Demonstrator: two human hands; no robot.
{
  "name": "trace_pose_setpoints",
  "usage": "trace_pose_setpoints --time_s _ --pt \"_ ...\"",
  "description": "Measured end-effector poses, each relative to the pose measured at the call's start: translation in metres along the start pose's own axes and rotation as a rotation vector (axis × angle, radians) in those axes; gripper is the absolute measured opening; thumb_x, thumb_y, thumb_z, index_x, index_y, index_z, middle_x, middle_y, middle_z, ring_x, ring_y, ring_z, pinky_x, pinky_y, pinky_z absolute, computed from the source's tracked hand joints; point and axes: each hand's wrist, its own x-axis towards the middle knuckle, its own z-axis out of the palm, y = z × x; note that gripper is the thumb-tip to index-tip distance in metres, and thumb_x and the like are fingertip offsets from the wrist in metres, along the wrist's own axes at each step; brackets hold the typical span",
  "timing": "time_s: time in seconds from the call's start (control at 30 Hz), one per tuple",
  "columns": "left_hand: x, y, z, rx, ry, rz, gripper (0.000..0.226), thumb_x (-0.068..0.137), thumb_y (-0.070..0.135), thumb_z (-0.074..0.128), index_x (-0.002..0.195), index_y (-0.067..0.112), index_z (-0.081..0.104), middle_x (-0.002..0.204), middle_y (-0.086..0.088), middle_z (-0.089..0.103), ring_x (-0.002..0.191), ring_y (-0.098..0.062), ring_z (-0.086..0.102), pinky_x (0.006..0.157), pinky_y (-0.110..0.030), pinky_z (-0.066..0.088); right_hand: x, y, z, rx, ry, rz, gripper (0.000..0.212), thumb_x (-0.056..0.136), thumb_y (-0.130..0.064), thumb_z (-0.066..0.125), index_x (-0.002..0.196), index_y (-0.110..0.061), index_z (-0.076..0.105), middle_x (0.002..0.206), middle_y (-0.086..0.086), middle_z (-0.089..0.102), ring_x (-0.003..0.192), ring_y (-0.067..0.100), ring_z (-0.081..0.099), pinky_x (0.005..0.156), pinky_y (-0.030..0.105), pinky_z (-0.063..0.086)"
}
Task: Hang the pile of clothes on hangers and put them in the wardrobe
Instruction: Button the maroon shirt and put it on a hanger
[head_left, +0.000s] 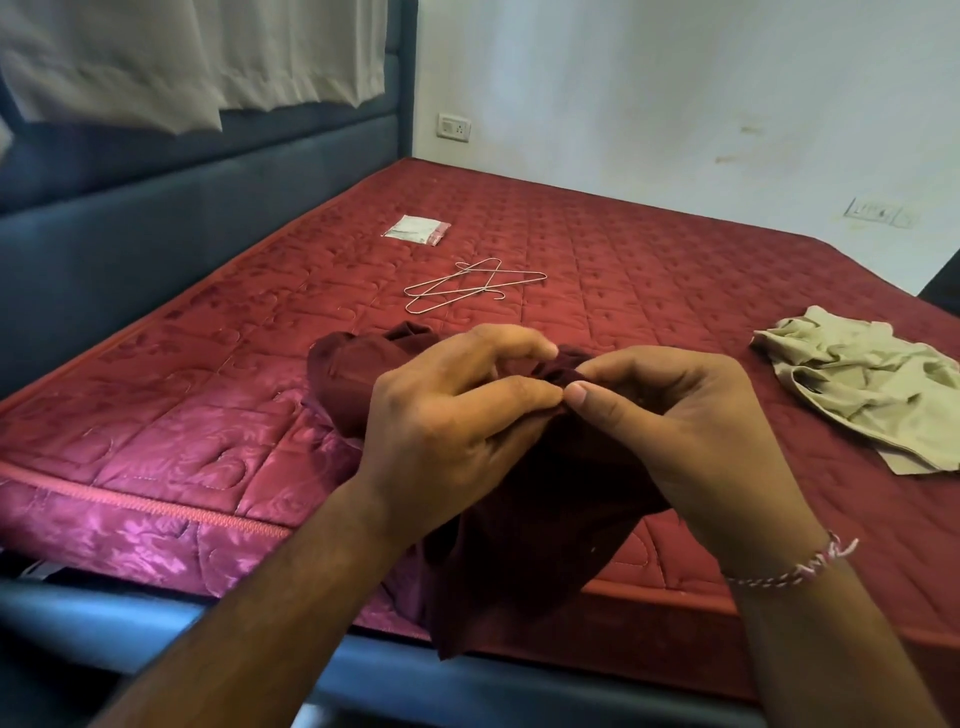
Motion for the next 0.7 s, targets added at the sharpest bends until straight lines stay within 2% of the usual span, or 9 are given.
trace_pose_setpoints --time_s 0.1,0.17,0.3,0.4,0.5,0.57,0.63,0.7 --pt "0.003 -0.008 0.000 -0.115 -0.132 -0.028 0.010 0.093 0.014 0.079 0.091 0.004 0.080 0.127 -0.007 0.071 0.092 -0.008 0.069 0.074 -0.035 0.058 0.005 0.005 -0.004 -0.041 -0.053 -0.011 0.006 0.082 -0.020 0.082 0.088 -0.020 0.081 0.075 0.006 0.074 0.071 0.017 0.068 0.065 0.032 0.054" --pt "0.002 -0.012 0.002 -0.176 -0.170 -0.040 0.009 0.092 0.010 0.080 0.091 0.001 0.078 0.119 -0.008 0.074 0.103 -0.012 0.072 0.079 -0.036 0.060 0.009 0.005 -0.006 -0.076 -0.108 -0.026 0.007 0.083 -0.018 0.082 0.090 -0.021 0.081 0.073 0.001 0.073 0.068 0.016 0.067 0.062 0.032 0.054" --pt "-0.002 -0.012 0.004 -0.149 -0.113 -0.084 0.006 0.090 0.003 0.079 0.088 -0.001 0.075 0.100 -0.006 0.072 0.091 -0.018 0.071 0.072 -0.037 0.057 0.018 0.007 -0.007 -0.216 -0.146 -0.069 0.007 0.087 -0.019 0.082 0.091 -0.024 0.080 0.081 0.005 0.076 0.078 0.035 0.071 0.071 0.057 0.059" --pt "-0.004 -0.010 0.008 -0.106 -0.068 -0.110 0.008 0.088 0.004 0.080 0.082 0.001 0.075 0.096 -0.005 0.071 0.087 -0.020 0.069 0.071 -0.039 0.055 0.019 0.013 -0.004 -0.200 -0.133 -0.069 0.008 0.087 -0.019 0.082 0.091 -0.025 0.079 0.081 0.004 0.076 0.076 0.030 0.071 0.068 0.049 0.059" --pt "-0.006 -0.007 0.010 0.009 0.022 -0.043 0.014 0.091 0.008 0.078 0.078 0.002 0.076 0.092 -0.005 0.074 0.080 -0.023 0.068 0.068 -0.040 0.053 0.017 0.018 0.001 -0.064 -0.120 -0.031 0.007 0.088 -0.012 0.080 0.093 -0.017 0.079 0.084 0.007 0.077 0.077 0.023 0.072 0.070 0.038 0.058" --pt "-0.008 -0.006 0.011 0.082 0.083 0.006 0.016 0.090 0.007 0.078 0.075 0.002 0.076 0.090 -0.006 0.075 0.074 -0.024 0.067 0.064 -0.040 0.052 0.015 0.023 0.006 0.061 -0.112 0.005 0.007 0.088 -0.007 0.077 0.095 -0.009 0.078 0.089 0.015 0.077 0.082 0.025 0.072 0.077 0.036 0.058" --pt "-0.011 -0.006 0.012 0.130 0.119 0.032 0.018 0.090 0.005 0.077 0.072 0.002 0.075 0.089 -0.008 0.074 0.071 -0.026 0.065 0.061 -0.042 0.051 0.013 0.028 0.012 0.113 -0.079 -0.009 0.007 0.089 -0.005 0.077 0.095 -0.007 0.077 0.090 0.022 0.073 0.081 0.024 0.067 0.077 0.034 0.055" --pt "-0.014 -0.008 0.015 0.129 0.122 0.012 0.019 0.089 0.004 0.077 0.071 0.001 0.073 0.089 -0.008 0.073 0.072 -0.027 0.065 0.061 -0.043 0.051 0.013 0.032 0.017 0.098 -0.046 -0.049 0.008 0.087 -0.009 0.078 0.095 -0.010 0.078 0.090 0.021 0.072 0.080 0.030 0.066 0.078 0.040 0.055"
